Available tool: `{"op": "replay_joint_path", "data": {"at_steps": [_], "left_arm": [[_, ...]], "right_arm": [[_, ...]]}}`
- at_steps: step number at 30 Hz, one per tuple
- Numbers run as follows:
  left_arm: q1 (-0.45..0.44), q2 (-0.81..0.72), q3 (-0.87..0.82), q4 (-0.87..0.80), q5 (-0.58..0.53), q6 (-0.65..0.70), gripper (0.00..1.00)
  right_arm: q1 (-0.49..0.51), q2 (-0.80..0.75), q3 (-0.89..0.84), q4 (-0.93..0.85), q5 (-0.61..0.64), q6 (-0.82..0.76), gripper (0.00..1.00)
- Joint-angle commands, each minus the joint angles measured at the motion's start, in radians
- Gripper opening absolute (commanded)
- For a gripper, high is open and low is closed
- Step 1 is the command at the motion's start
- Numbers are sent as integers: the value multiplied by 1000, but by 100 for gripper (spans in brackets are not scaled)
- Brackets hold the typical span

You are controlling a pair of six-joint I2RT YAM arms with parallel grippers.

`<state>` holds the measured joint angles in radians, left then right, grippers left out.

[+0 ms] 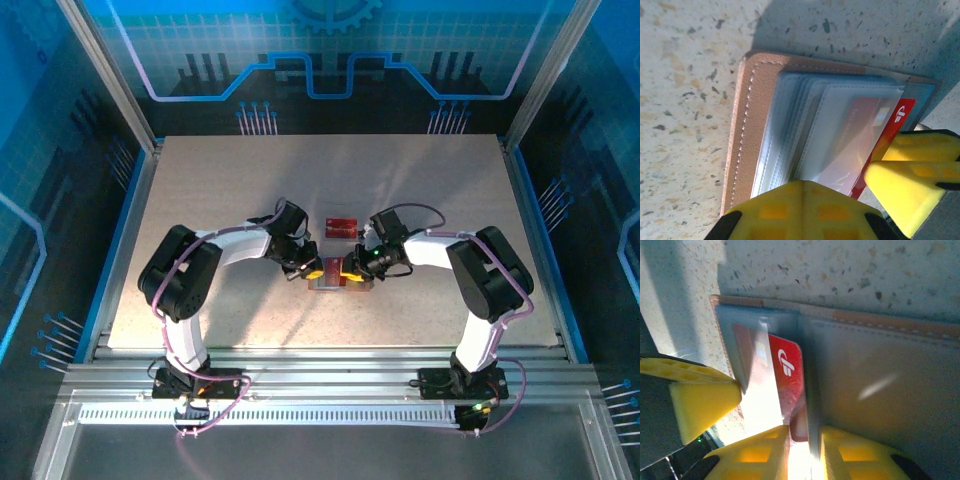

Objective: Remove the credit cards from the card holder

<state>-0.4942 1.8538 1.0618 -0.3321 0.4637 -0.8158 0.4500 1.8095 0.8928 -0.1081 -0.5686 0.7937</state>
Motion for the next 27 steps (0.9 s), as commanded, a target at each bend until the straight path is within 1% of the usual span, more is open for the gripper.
{"op": "replay_joint_path", "data": {"at_steps": [1,11,18,27], "left_arm": [[-11,30,23,-57,-25,23,5],[-12,38,44,-100,-45,47,5],[-11,42,61,-138,-71,70,5],[-11,47,62,-139,-69,73,5]], "right_arm": [[-17,-27,-38,63,-42,30,21],[-37,-16,-75,146,-80,60,18],[-45,-23,-76,125,-77,45,15],[-48,-15,-72,114,-79,41,10]]}}
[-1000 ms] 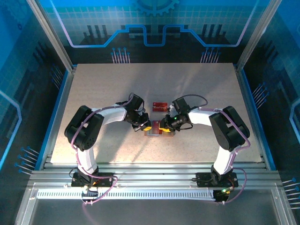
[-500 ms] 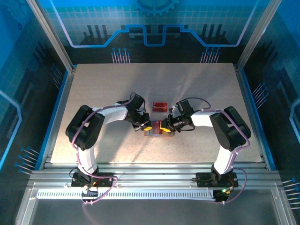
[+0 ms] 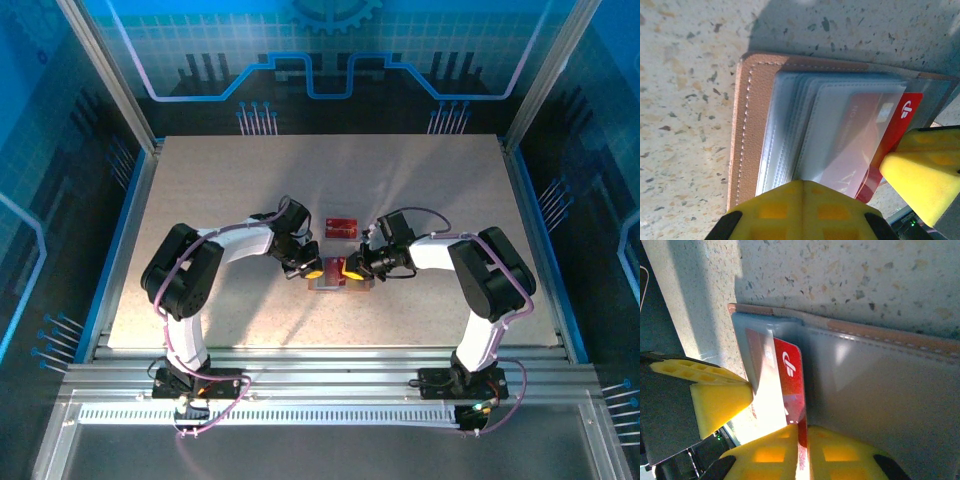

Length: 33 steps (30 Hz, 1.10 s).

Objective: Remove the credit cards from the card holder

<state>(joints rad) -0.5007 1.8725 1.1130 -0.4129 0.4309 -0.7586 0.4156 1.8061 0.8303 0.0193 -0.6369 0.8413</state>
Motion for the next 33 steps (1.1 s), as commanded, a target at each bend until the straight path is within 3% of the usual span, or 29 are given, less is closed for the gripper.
{"op": "replay_joint_path", "data": {"at_steps": [1,33], "left_arm": [[-5,30,11,-60,-36,16,5],[5,39,30,-83,-35,33,4]], "right_arm": [[-14,-11,-10,-15,-10,-7,10],[-49,-50,-22,-110,19,-70,8]]}}
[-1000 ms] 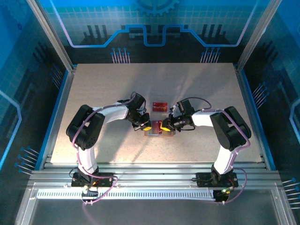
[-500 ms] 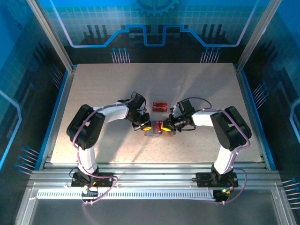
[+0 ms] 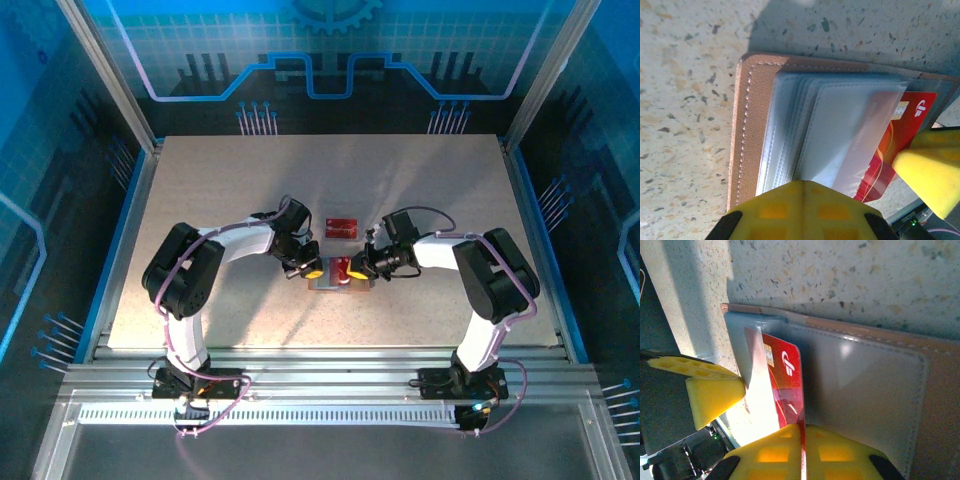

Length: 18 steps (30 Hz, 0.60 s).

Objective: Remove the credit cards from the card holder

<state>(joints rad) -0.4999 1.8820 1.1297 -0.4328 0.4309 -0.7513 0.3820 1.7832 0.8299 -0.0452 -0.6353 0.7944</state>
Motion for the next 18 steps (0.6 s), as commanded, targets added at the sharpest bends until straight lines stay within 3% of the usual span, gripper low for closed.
{"op": "replay_joint_path", "data": {"at_steps": [1,18], "left_arm": [[6,32,14,-64,-35,27,4],[7,34,25,-70,-34,32,4]], "right_arm": [[-18,-30,-23,-50,19,-26,8],[-52,-81,-18,-137,42,-82,8]]}}
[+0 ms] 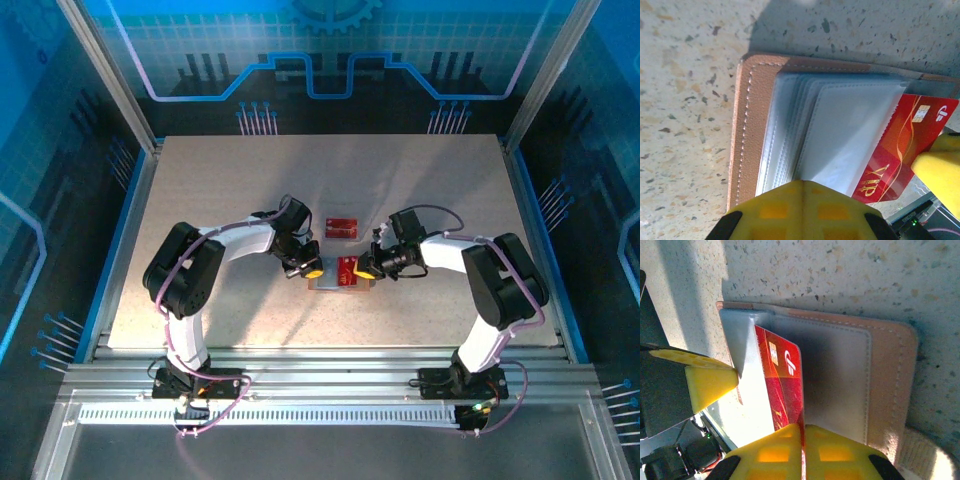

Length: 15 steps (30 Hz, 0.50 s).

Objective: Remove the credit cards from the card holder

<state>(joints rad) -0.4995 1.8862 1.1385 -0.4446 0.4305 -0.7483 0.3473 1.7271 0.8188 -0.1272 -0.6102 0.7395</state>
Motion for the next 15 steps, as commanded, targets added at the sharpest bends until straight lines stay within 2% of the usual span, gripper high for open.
{"op": "replay_joint_path", "data": {"at_steps": [1,10,15], "left_arm": [[7,29,17,-59,-33,29,4],[6,-3,40,-75,-42,29,4],[6,-35,58,-80,-42,23,8]], "right_arm": [[-18,-29,-5,-60,18,-29,8],[-19,-59,29,-121,28,-64,5],[-19,-77,53,-158,27,-90,4]]}}
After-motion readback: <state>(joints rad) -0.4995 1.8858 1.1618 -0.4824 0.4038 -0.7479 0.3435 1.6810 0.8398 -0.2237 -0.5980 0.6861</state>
